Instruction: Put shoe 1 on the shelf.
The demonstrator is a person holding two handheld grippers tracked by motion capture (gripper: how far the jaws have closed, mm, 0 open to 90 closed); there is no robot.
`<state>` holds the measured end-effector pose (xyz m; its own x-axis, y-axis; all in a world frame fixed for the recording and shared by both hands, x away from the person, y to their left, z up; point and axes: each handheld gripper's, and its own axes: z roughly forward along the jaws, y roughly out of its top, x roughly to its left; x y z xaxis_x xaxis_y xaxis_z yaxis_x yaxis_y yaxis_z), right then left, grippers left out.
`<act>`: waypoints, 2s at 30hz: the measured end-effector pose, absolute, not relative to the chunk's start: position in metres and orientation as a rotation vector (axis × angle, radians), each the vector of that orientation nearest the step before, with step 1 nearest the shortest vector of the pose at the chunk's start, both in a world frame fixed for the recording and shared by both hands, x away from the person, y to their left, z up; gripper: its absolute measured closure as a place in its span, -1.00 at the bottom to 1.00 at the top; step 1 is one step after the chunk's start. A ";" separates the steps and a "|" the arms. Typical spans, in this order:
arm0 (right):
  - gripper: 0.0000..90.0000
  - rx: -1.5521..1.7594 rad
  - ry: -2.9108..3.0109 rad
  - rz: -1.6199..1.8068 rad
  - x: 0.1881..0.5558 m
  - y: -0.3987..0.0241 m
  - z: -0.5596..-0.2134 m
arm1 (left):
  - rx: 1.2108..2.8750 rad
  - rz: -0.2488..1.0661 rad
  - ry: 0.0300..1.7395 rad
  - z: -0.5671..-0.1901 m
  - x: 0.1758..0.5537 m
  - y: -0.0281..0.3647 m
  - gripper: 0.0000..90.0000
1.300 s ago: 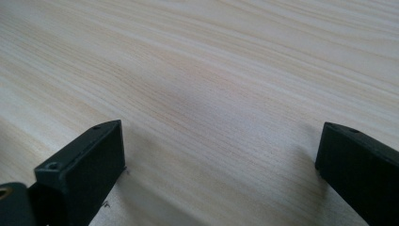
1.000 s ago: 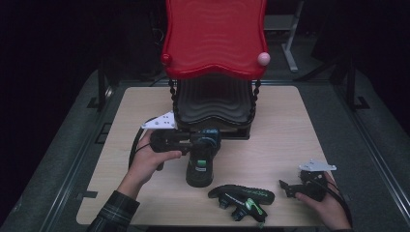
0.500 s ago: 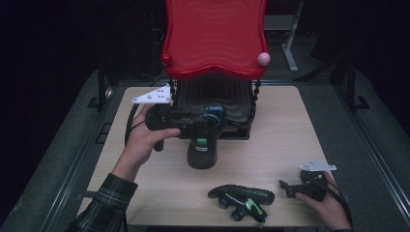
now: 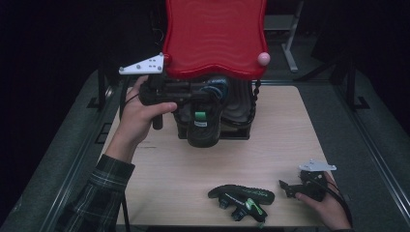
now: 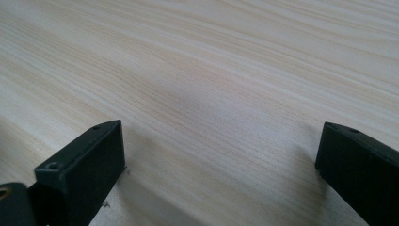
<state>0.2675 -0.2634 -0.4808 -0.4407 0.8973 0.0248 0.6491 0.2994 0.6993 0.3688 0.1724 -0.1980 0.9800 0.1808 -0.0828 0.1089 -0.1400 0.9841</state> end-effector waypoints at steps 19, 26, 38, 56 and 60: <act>-0.97 1.386 2.205 0.920 0.267 -0.264 -0.481 | 1.691 0.192 0.191 -0.120 0.404 0.177 0.53; -0.97 1.385 2.206 0.920 0.267 -0.264 -0.481 | 1.711 0.274 0.218 -0.098 0.432 0.176 0.53; -0.97 1.381 2.211 0.920 0.267 -0.264 -0.481 | 1.745 0.380 0.256 -0.082 0.491 0.166 0.54; -0.97 1.381 2.212 0.920 0.267 -0.264 -0.481 | 1.808 0.446 0.291 -0.107 0.532 0.156 0.53; -0.97 1.380 2.212 0.919 0.267 -0.264 -0.481 | 1.821 0.447 0.279 -0.113 0.529 0.157 0.53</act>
